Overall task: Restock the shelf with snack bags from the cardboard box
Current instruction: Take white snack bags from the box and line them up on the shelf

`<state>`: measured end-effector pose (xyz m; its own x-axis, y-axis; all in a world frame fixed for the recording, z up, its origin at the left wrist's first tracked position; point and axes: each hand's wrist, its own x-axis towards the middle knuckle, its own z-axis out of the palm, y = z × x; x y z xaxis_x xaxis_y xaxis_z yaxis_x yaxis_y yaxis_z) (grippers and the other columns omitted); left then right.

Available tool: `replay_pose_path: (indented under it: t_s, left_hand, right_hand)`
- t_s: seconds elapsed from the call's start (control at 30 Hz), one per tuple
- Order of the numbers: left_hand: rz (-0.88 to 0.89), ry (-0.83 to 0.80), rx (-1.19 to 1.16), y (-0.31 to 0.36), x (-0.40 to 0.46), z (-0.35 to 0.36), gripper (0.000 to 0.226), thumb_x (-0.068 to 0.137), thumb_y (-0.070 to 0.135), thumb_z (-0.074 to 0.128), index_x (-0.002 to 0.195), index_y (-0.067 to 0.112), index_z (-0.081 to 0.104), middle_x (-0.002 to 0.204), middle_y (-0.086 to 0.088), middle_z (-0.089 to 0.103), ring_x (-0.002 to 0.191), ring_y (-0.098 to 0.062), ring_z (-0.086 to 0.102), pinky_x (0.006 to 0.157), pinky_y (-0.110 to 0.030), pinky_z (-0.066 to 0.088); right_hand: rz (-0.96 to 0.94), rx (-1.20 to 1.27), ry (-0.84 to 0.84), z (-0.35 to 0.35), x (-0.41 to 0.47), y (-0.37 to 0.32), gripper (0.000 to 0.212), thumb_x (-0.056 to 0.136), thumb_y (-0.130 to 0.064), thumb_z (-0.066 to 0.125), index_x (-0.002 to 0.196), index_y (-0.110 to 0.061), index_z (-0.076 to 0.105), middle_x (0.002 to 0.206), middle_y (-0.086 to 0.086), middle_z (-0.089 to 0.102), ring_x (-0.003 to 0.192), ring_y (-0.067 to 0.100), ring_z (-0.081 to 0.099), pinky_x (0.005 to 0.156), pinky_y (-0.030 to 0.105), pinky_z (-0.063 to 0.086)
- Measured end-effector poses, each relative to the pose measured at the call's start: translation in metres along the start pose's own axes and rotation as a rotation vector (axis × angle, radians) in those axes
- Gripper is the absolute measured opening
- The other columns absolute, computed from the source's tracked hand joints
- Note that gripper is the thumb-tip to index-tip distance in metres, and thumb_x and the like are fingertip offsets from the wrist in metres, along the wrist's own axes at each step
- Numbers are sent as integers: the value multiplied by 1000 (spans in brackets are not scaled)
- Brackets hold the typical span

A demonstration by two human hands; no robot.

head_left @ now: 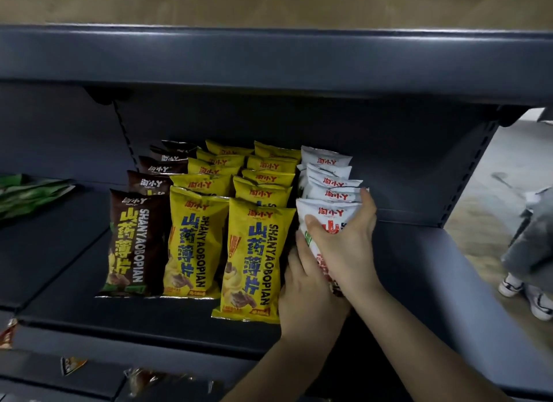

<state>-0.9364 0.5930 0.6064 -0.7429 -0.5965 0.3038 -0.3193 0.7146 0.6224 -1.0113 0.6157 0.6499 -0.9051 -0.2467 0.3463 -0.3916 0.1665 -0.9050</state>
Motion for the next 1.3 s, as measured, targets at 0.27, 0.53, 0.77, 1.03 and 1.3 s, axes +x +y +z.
replay_pose_path:
  t_s: [0.27,0.53,0.77,1.03,1.3]
  left_hand:
    - [-2,89,62,-12,10,10,82,79,57,34,143,8,22,129,-8,54,104,-17,65,77,-24,54]
    - [122,83,-39,-12,6,10,112,64,37,80,138,31,-4,138,0,37,128,-17,42,103,-27,37]
    - [81,47,-144,-9,6,4,108,76,41,71,147,25,-9,143,7,22,135,-10,27,108,-25,31]
    - [51,14,-196,-10,8,4,106,77,36,71,147,26,-9,142,9,21,133,-7,26,108,-22,28]
    - [-2,9,-160,-8,6,4,106,79,41,68,147,22,-10,144,2,21,134,-13,31,107,-24,32]
  right_hand:
    - [-19,46,165,14,1,9,93,73,-33,77,144,-26,17,141,-4,30,123,7,42,87,26,43]
    - [134,372,-62,-9,5,12,94,84,-25,68,149,-31,0,124,-16,54,104,-6,59,83,13,50]
    - [277,432,-210,-23,35,9,75,63,-69,52,124,-25,53,92,-3,74,83,10,71,74,29,50]
    - [121,311,-347,-31,34,2,17,95,-29,51,110,-26,57,97,-7,70,80,-4,68,61,7,48]
    - [186,357,-384,-33,18,14,69,73,-65,51,131,-29,47,116,-6,67,104,8,66,82,24,51]
